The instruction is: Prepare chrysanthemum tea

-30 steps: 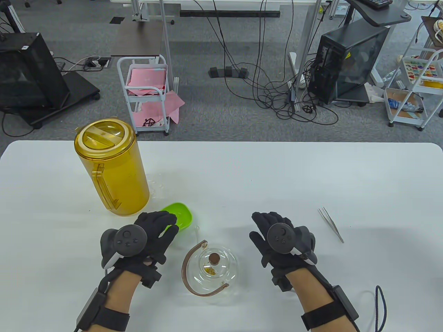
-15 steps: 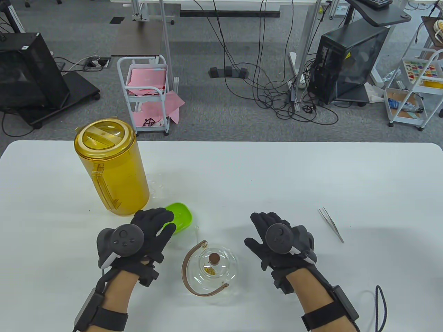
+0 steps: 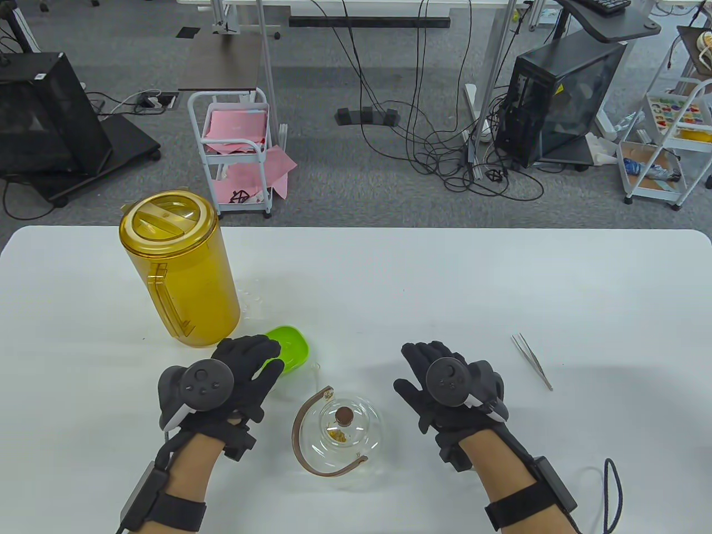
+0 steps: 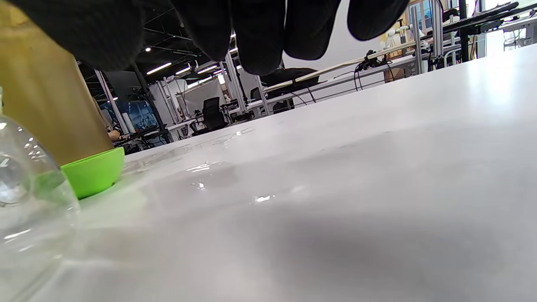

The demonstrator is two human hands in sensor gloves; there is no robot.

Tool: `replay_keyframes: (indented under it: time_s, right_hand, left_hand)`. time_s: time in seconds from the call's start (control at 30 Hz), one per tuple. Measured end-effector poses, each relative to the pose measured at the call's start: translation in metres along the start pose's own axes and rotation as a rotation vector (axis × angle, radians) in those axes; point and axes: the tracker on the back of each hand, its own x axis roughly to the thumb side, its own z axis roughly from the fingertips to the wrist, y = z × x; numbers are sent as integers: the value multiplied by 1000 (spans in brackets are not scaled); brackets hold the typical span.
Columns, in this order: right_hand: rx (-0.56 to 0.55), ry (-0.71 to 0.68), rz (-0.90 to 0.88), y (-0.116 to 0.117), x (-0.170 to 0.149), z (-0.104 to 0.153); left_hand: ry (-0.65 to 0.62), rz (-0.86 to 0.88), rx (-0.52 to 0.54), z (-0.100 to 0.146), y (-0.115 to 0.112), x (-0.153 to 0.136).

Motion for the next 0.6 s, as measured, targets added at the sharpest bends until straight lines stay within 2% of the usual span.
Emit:
replay_keyframes:
  time_s: [0.17, 0.6]
  right_hand:
    - [-33, -5, 1, -4, 0, 4]
    - [-19, -13, 0, -6, 1, 3]
  left_hand:
    - [6, 14, -3, 1, -3, 1]
    - [13, -3, -23, -1, -9, 2]
